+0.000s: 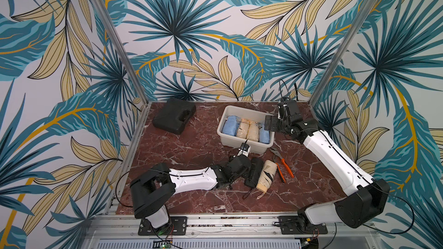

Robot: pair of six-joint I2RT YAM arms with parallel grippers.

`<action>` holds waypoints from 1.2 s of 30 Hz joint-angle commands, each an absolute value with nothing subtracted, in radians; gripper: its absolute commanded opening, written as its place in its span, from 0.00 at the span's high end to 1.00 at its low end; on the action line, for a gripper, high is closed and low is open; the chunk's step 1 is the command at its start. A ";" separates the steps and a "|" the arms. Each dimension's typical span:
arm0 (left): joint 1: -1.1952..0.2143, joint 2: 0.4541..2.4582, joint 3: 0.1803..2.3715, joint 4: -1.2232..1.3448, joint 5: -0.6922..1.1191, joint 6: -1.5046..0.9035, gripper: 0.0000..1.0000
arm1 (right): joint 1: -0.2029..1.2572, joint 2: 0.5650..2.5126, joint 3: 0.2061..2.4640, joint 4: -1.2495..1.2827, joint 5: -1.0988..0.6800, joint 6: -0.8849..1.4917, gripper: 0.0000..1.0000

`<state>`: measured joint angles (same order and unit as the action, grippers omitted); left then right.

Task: Put the umbrella into the storage box
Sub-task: Pick up the umbrella from the center of the board.

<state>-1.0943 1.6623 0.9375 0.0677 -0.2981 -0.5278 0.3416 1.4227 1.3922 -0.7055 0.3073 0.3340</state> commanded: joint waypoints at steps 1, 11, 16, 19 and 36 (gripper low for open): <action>-1.106 1.688 0.994 0.030 -0.285 -0.520 0.13 | 0.339 1.395 1.363 -0.739 0.340 0.380 0.00; -1.113 1.783 1.103 -0.111 -0.233 -0.513 0.12 | 0.339 1.368 1.352 -0.738 0.346 0.396 0.00; -1.114 1.842 1.173 -0.193 -0.209 -0.486 0.12 | 0.339 1.351 1.338 -0.736 0.364 0.400 0.00; -1.118 1.867 1.198 -0.227 -0.197 -0.476 0.12 | 0.339 1.338 1.327 -0.736 0.369 0.402 0.01; -1.118 1.884 1.147 -0.268 -0.212 -0.455 0.33 | 0.337 1.310 1.302 -0.718 0.378 0.404 0.01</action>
<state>-1.1141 1.8984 1.1732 -0.2302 -0.1654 -0.4767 0.3408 1.3331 1.3235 -0.7155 0.3702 0.3958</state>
